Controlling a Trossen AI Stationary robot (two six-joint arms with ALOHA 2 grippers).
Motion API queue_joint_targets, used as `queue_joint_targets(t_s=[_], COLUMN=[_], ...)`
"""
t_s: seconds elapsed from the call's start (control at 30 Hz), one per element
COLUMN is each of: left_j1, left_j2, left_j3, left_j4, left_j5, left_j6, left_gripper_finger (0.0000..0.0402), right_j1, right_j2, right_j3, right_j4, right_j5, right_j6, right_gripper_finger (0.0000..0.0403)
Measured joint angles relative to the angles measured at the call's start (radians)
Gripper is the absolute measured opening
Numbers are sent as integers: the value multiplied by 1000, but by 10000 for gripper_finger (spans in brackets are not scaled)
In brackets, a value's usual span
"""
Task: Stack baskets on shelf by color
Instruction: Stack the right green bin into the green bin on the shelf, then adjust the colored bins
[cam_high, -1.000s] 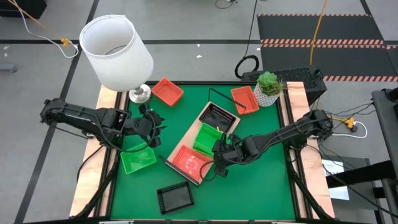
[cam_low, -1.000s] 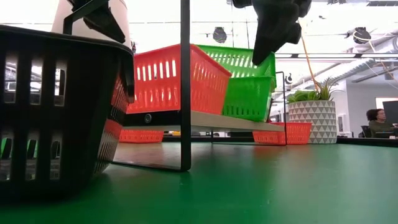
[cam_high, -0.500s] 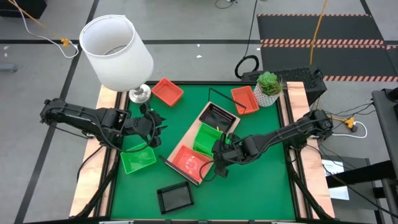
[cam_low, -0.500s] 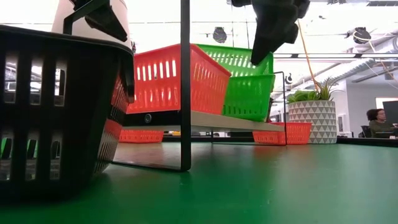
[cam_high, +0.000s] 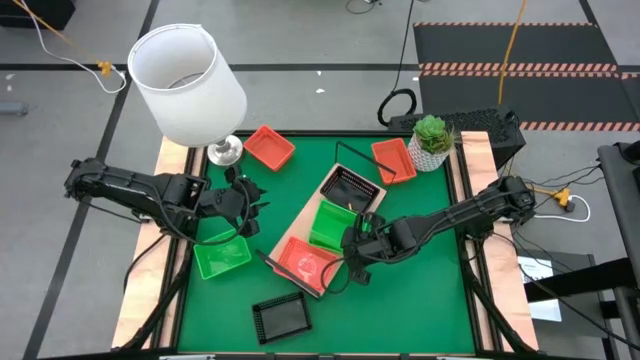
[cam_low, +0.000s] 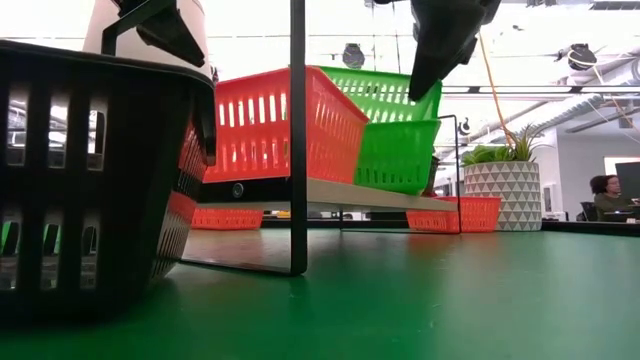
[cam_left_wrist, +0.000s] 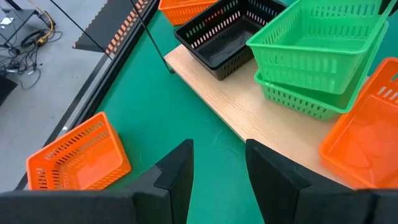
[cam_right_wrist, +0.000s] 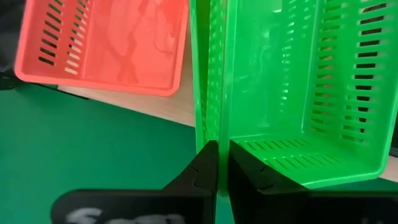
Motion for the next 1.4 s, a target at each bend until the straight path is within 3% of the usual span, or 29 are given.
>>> queue_joint_targets(t_s=[0.2,0.53,0.7,1.0,1.4], left_j1=[0,2,2,2,2], left_j2=[0,0,0,0,0], left_j3=[0,0,0,0,0], left_j4=[0,0,-7,0,43], left_j5=[0,0,0,0,0], left_j6=[10,10,9,9,7], left_gripper_finger=[147,147,147,147,147], right_j1=[0,0,46,196,116], right_j2=[0,-33,-105,-144,-143], right_j3=[0,0,0,-148,-400], right_j4=[-15,-6,-55,-94,356], right_j5=[-2,1,37,217,234], right_j6=[-4,3,75,187,-15], right_gripper_finger=[27,117,131,101,22])
